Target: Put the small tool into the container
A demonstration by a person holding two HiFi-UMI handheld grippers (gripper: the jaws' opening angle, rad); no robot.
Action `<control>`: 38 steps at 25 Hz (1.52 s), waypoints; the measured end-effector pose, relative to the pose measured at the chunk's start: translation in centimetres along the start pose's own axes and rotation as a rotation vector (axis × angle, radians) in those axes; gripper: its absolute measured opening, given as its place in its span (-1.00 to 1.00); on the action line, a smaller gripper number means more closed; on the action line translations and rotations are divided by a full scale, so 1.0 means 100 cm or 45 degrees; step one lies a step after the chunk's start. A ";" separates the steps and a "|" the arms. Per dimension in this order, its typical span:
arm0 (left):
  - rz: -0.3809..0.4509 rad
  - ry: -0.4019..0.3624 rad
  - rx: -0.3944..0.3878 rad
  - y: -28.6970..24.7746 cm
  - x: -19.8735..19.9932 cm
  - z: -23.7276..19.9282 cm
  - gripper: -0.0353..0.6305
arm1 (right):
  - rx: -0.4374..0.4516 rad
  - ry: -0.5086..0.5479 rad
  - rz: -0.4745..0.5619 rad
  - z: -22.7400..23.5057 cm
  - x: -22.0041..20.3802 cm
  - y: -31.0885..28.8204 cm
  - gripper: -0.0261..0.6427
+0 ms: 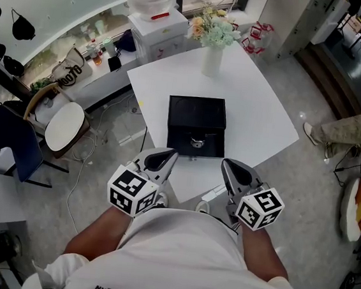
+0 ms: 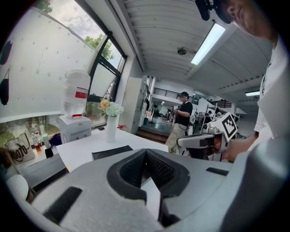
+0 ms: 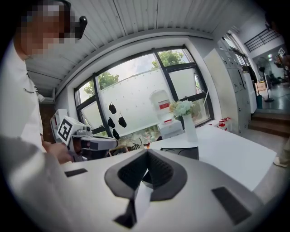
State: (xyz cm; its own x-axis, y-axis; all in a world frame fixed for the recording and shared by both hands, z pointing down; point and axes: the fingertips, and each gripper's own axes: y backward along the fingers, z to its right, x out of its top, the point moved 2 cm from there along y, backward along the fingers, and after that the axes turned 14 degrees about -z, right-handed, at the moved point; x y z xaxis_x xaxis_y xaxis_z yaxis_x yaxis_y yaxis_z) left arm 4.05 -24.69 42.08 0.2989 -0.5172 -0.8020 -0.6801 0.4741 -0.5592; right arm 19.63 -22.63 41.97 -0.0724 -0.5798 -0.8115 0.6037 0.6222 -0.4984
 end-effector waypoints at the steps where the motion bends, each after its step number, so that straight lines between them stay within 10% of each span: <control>1: 0.000 0.001 0.001 0.000 0.000 0.000 -0.87 | 0.001 0.001 -0.002 0.000 0.000 0.000 -0.91; 38: -0.017 0.010 -0.004 0.001 -0.005 -0.001 -0.87 | 0.040 0.043 -0.058 -0.012 -0.005 -0.013 -0.91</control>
